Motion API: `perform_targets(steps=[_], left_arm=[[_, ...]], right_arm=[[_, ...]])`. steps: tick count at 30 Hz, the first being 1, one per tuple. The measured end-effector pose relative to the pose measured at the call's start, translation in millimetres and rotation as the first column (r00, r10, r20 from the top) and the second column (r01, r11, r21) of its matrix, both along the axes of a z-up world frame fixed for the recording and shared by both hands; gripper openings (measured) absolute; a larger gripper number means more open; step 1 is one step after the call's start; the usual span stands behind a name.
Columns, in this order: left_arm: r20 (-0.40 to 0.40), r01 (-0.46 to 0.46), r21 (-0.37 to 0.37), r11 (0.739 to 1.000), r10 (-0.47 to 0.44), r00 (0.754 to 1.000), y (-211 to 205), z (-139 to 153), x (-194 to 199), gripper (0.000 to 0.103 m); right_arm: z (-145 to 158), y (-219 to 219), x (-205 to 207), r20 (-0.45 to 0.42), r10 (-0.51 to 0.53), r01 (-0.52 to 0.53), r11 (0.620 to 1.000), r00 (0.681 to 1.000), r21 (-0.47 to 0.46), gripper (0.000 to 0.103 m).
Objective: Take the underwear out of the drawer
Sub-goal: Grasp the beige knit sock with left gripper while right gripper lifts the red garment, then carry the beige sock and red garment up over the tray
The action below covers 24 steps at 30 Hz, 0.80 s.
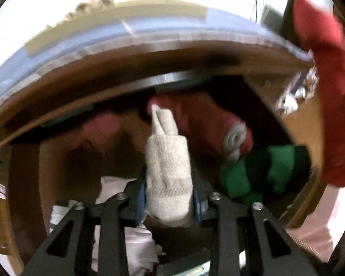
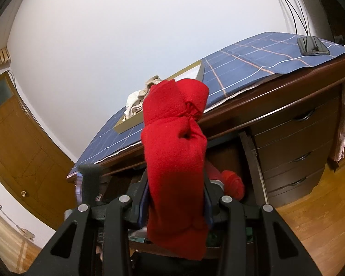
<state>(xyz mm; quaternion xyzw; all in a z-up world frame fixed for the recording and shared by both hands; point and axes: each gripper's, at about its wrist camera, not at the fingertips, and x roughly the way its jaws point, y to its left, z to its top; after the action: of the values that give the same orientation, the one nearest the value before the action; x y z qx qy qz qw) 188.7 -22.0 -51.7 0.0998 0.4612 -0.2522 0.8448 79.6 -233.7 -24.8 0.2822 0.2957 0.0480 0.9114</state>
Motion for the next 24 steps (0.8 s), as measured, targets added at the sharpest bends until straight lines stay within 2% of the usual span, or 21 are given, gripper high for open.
perform_targets(steps=[4, 7, 10, 13, 16, 24], left_arm=[[0.097, -0.032, -0.077, 0.997, 0.039, 0.995, 18, 31, -5, 0.032], [0.134, -0.051, -0.119, 0.992, 0.067, 0.989, 28, 47, -10, 0.032], [0.163, -0.08, -0.147, 0.986, 0.103, 0.981, 37, 51, -22, 0.032], [0.189, -0.087, -0.177, 0.98, 0.121, 0.975, 48, 65, -18, 0.032], [0.224, -0.088, -0.189, 0.978, 0.13, 0.966, 41, 83, -25, 0.032], [0.288, -0.077, -0.243, 0.967, 0.148, 0.946, 38, 113, 9, 0.032]], right_arm=[[2, 2, 2, 0.001, 0.003, -0.003, 1.0, 1.0, 0.011, 0.041], [7, 4, 4, 0.007, 0.008, -0.008, 1.0, 1.0, 0.014, 0.041], [13, 7, 8, 0.018, 0.011, -0.011, 1.0, 1.0, 0.015, 0.041], [20, 10, 17, 0.027, 0.014, -0.014, 1.0, 1.0, 0.007, 0.041], [30, 11, 29, 0.036, 0.013, -0.013, 1.0, 0.999, -0.005, 0.041], [64, 15, 75, 0.059, 0.031, -0.027, 0.997, 0.998, -0.068, 0.041]])
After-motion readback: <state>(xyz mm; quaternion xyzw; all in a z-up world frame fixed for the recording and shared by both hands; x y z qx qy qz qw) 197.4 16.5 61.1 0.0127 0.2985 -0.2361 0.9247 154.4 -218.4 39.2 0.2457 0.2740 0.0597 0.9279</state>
